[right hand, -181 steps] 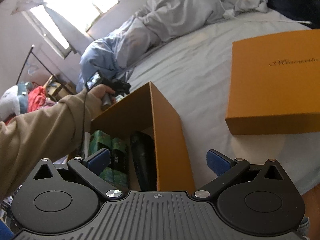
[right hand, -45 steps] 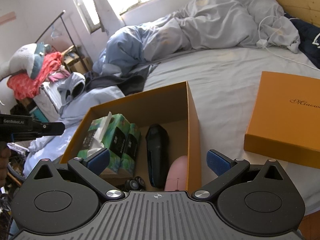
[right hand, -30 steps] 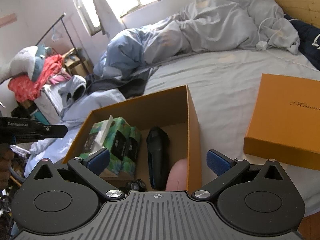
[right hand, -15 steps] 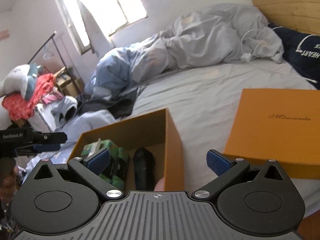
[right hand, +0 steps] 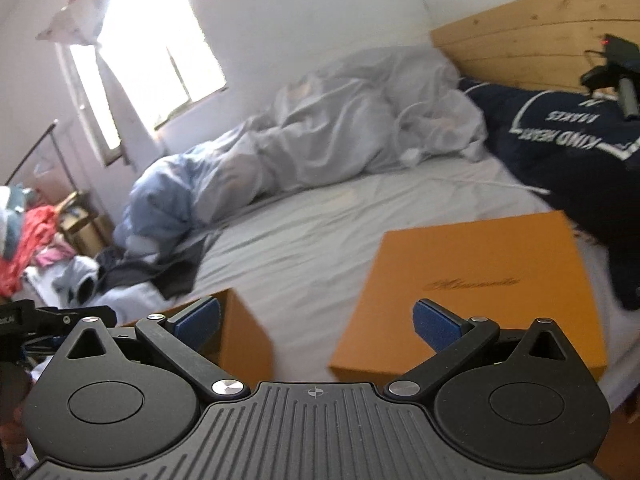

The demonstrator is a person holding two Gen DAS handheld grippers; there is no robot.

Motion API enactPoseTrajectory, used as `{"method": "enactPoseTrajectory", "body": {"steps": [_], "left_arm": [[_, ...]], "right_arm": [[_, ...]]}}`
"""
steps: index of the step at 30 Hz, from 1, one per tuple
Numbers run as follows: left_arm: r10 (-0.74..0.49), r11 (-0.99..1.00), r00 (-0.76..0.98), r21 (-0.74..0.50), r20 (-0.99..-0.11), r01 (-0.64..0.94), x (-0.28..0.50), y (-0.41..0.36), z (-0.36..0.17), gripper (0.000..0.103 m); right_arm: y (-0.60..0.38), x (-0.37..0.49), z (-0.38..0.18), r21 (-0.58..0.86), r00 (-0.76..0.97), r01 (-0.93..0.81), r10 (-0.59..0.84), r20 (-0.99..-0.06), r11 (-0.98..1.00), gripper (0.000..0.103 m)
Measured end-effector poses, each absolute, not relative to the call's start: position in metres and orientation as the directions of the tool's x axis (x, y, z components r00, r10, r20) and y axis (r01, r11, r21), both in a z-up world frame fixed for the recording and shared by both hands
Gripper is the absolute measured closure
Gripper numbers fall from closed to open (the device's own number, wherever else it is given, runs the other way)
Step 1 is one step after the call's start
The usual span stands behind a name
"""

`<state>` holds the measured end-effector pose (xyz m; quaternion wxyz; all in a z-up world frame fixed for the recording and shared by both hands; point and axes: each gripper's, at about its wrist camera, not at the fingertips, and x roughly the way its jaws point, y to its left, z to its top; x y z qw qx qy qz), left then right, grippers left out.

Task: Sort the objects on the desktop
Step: 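Move both tools to opposite edges of the orange Miaoweilu lid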

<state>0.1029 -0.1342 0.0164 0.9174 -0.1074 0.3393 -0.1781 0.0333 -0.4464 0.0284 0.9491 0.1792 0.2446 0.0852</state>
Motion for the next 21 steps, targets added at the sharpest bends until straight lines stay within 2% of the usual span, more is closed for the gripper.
{"method": "enactPoseTrajectory", "body": {"steps": [10,21], "left_arm": [[-0.413,0.911,0.704,-0.255,-0.578,0.325,0.131,-0.207,0.001,0.000],[-0.369,0.929,0.680,-0.225,-0.634,0.293,0.179,-0.259,-0.039,0.000]], "right_arm": [[-0.502,0.041,0.025,0.286,0.881,0.045,0.097,-0.462,0.957,0.000],[-0.556,0.075,-0.016,0.305,0.842,0.114,0.071,-0.534,0.945,0.000]]}}
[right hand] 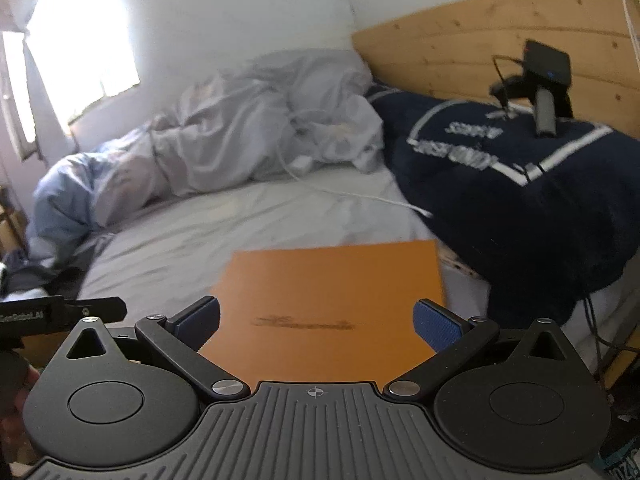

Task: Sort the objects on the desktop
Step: 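Move both tools to opposite edges of the orange Miaoweilu lid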

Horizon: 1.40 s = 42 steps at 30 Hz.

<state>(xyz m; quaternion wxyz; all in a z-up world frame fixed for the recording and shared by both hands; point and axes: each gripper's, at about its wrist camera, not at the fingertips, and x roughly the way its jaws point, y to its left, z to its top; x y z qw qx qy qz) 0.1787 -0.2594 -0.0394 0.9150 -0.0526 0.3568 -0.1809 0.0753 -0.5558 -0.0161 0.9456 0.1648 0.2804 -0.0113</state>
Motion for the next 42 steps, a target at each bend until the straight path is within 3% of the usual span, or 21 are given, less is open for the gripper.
{"method": "enactPoseTrajectory", "body": {"steps": [15,23,30,42], "left_arm": [[-0.305,0.950,0.587,-0.192,-0.750,0.247,0.218,-0.283,-0.100,0.001],[-0.305,0.947,0.545,-0.186,-0.781,0.263,0.222,-0.283,-0.117,0.020],[-0.332,0.941,0.536,-0.230,-0.776,0.250,0.230,-0.285,-0.121,0.020],[-0.357,0.933,0.545,-0.260,-0.759,0.250,0.232,-0.281,-0.128,0.021]], "right_arm": [[-0.611,0.112,-0.086,0.372,0.770,0.205,0.086,-0.633,0.905,0.001],[-0.602,0.102,-0.094,0.382,0.755,0.224,0.089,-0.650,0.896,0.006],[-0.608,0.102,-0.110,0.392,0.723,0.263,0.090,-0.685,0.881,0.015],[-0.607,0.102,-0.112,0.395,0.707,0.269,0.098,-0.701,0.879,0.016]]}}
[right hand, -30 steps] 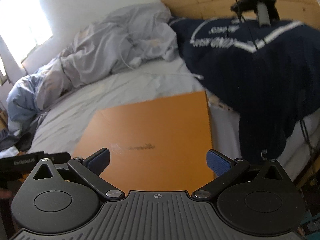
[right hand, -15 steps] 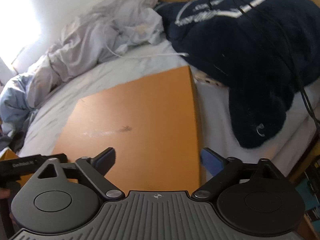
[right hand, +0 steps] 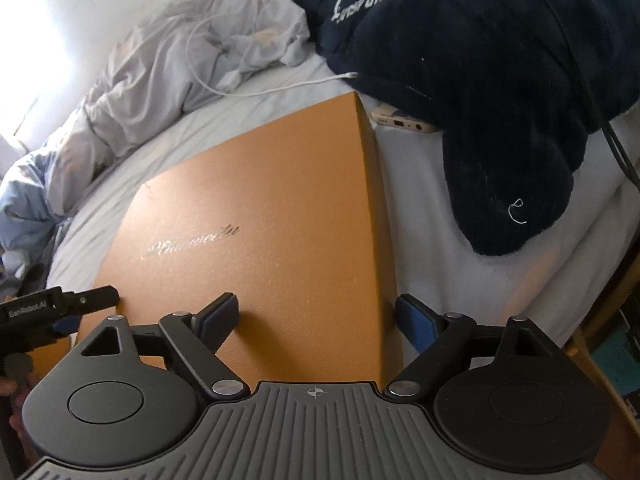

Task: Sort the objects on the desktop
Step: 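Move both tools to opposite edges of the orange Miaoweilu lid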

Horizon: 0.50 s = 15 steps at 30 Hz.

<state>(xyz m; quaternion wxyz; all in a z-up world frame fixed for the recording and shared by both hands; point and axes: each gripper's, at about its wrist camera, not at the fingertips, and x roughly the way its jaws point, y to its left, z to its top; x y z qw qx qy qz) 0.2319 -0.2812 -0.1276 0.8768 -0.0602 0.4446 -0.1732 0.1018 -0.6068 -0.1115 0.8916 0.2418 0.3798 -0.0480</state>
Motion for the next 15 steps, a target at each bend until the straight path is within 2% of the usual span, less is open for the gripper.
{"method": "enactPoseTrajectory", "body": {"steps": [15], "left_arm": [[-0.335,0.942,0.608,-0.240,-0.720,0.234,0.216,-0.279,-0.111,0.022]], "right_arm": [[-0.600,0.102,-0.094,0.375,0.711,0.259,0.086,-0.697,0.890,0.017]]}}
